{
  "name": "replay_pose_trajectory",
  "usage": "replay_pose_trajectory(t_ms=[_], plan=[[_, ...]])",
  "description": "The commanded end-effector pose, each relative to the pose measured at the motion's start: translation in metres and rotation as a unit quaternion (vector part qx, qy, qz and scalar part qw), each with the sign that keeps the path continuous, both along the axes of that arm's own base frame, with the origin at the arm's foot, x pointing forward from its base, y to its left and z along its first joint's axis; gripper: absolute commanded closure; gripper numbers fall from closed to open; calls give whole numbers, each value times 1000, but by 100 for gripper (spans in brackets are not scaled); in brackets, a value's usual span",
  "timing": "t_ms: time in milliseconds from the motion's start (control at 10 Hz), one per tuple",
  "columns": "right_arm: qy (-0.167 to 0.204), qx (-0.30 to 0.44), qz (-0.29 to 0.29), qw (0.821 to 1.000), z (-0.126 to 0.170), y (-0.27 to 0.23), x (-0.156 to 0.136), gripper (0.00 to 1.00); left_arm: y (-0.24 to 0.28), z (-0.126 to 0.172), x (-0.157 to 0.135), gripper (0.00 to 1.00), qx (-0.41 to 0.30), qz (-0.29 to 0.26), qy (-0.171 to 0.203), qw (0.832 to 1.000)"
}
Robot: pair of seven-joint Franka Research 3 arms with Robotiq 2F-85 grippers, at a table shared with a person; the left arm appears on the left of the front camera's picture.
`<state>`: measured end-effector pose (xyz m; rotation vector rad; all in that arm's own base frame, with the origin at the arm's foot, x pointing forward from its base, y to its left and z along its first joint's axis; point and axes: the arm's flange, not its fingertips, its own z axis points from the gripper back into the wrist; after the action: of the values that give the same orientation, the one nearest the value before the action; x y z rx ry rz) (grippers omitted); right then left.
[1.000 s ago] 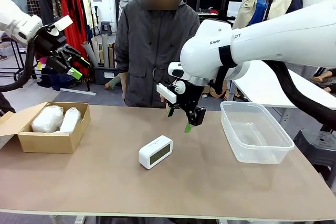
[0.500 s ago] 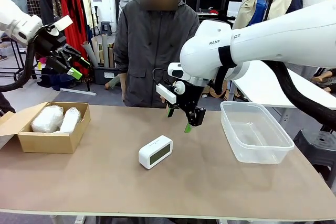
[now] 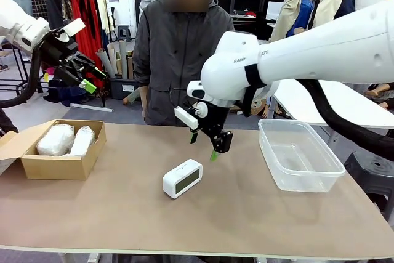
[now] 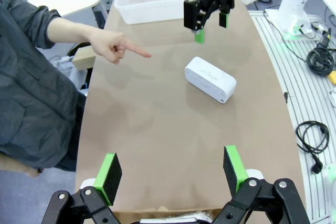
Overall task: Separate and place wrapped and unwrapped clocks.
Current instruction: Pick up the Digital clock indicated by the person.
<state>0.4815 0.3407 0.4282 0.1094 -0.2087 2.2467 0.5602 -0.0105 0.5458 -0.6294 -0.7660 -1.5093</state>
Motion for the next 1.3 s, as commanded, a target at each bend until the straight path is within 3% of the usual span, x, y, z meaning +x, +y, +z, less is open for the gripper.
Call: replay_pose_trajectory(t_ms=[0,500,1200], plan=[[-15,-21,1,1000,-9,24,18,0,0,2,0,0,-5,2,-2,1000],[12,-29,46,998,-56,69,35,0,0,2,0,0,-5,2,-2,1000],[57,-64,57,995,-90,79,32,0,0,2,0,0,-5,2,-2,1000]])
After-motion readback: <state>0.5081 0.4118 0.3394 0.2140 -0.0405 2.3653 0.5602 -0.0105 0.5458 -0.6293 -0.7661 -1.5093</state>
